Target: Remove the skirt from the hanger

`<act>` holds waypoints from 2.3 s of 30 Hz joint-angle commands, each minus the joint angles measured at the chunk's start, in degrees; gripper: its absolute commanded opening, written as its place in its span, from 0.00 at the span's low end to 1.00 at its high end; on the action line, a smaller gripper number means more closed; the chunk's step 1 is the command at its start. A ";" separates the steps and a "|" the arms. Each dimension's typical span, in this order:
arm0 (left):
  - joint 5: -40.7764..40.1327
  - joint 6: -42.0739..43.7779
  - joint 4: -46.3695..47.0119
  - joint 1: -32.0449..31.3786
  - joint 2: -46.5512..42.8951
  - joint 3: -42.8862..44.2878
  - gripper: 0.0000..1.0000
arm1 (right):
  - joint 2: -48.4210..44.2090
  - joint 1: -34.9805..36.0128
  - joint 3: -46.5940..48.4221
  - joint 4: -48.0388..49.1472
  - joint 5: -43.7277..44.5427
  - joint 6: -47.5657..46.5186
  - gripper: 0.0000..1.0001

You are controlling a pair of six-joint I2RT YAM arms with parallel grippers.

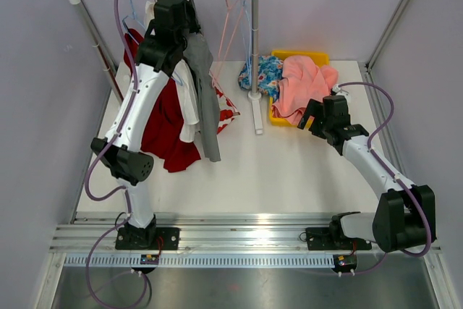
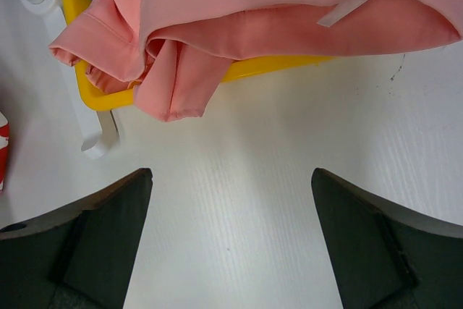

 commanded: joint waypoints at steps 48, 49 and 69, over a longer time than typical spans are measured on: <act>-6.75 -2.96 -5.28 -7.89 -16.00 -7.02 0.00 | 1.37 49.33 43.10 -9.73 9.38 -7.45 0.97; -6.92 -2.96 -4.57 -7.89 -16.43 -7.99 0.00 | 3.98 53.16 45.45 -10.00 10.35 -7.80 0.97; -5.43 -5.06 -2.98 -7.98 -20.39 -11.25 0.00 | 14.81 63.66 45.74 -6.75 20.73 -6.06 0.05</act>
